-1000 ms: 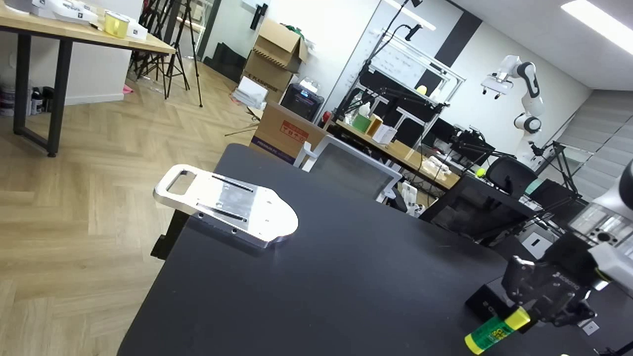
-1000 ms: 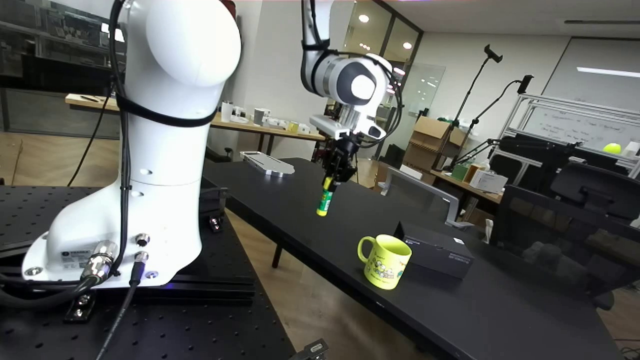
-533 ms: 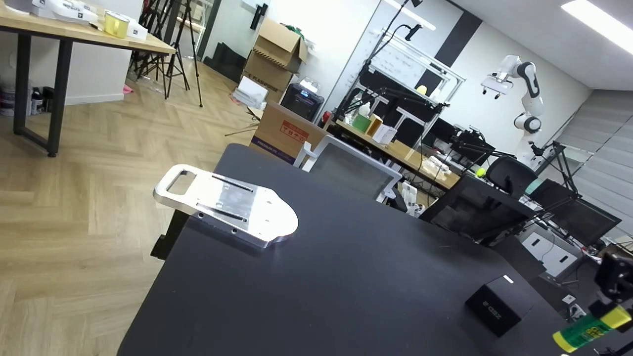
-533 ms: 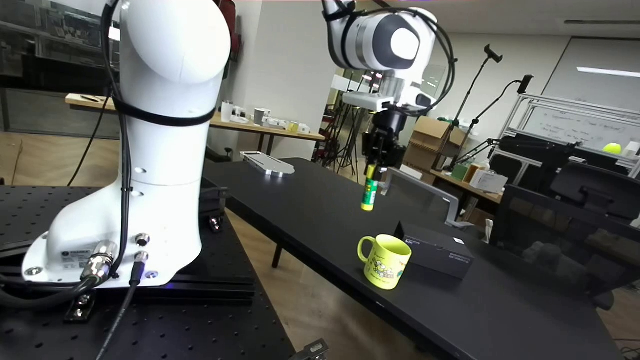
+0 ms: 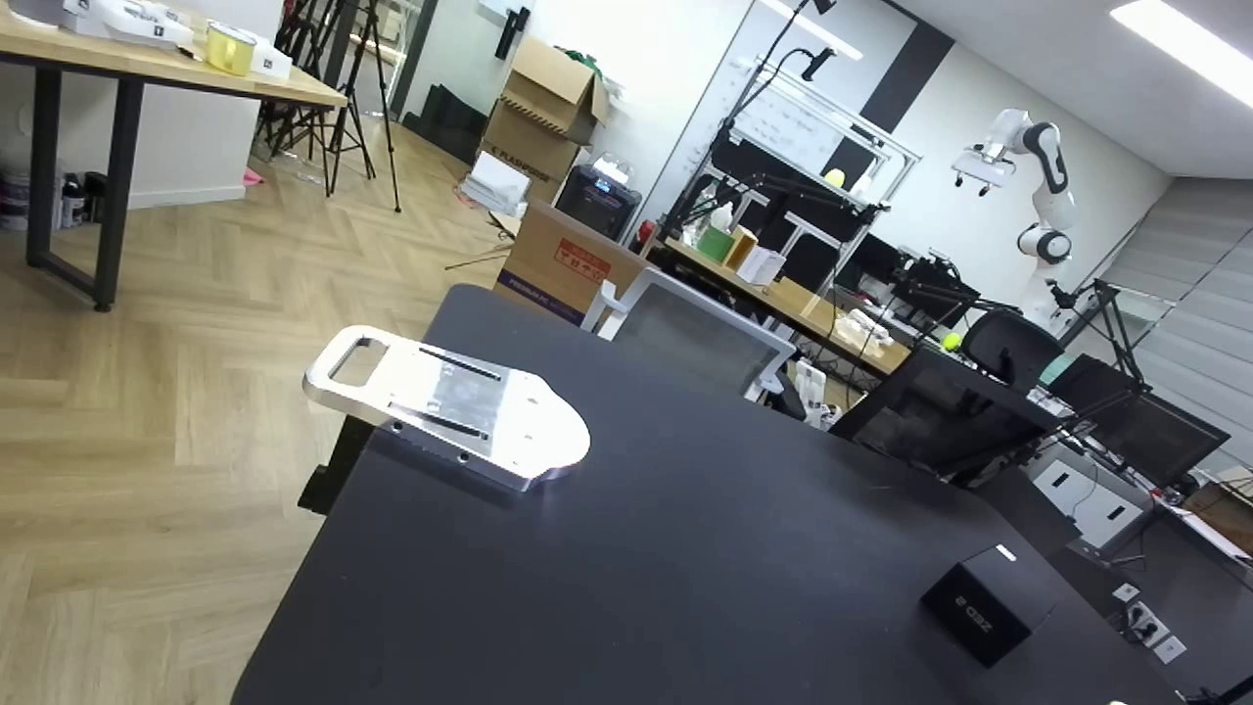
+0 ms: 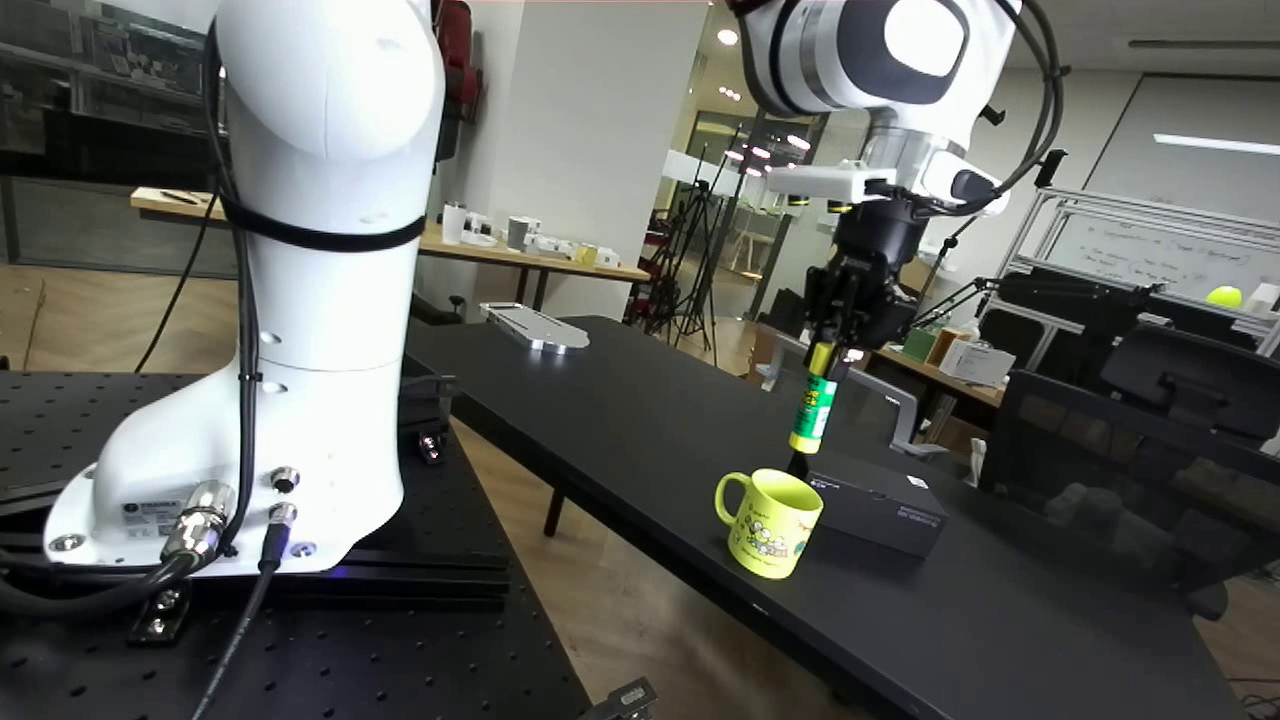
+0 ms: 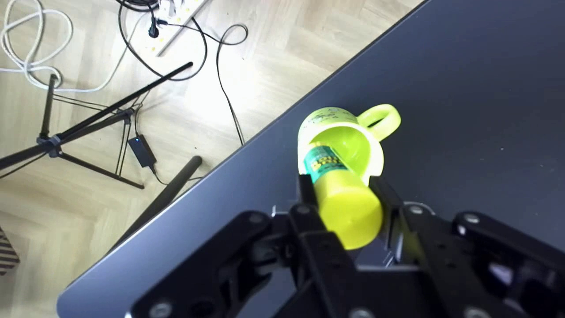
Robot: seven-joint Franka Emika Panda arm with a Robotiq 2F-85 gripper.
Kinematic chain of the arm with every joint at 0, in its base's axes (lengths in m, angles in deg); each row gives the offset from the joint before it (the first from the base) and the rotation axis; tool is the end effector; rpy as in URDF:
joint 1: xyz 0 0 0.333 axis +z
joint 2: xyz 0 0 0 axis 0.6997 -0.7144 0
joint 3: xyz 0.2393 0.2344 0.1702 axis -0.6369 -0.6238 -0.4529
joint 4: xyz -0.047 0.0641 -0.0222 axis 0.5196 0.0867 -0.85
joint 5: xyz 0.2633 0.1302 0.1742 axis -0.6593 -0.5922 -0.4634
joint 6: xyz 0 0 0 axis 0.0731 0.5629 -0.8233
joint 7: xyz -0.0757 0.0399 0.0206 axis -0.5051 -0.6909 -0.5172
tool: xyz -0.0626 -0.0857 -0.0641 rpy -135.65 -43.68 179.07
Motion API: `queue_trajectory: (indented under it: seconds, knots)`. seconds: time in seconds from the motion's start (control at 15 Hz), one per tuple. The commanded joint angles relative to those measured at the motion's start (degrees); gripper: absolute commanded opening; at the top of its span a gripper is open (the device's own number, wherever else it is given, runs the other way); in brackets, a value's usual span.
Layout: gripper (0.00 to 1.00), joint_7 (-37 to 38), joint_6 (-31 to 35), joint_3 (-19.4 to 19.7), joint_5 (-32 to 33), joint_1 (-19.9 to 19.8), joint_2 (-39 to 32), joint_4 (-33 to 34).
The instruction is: Pick up the object from the table and put it in the cup
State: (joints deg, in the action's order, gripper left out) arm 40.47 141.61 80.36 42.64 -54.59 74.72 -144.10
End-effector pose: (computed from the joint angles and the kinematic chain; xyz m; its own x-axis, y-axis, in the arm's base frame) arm 0.3795 -0.1291 0.4430 0.9535 -0.3014 0.0084 -0.3015 -0.9529 0.0319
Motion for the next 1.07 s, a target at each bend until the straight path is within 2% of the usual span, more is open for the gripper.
queue_trajectory:
  seconds: [0.0,0.4,1.0]
  knots:
    - [0.09,-1.0,-4.7,1.2,-0.7,-0.4,-3.8,4.5]
    - [0.09,-4.6,-3.5,2.3,-3.9,-0.2,-9.1,6.9]
    - [0.09,-9.2,-1.6,1.8,-7.8,-0.4,-17.3,10.7]
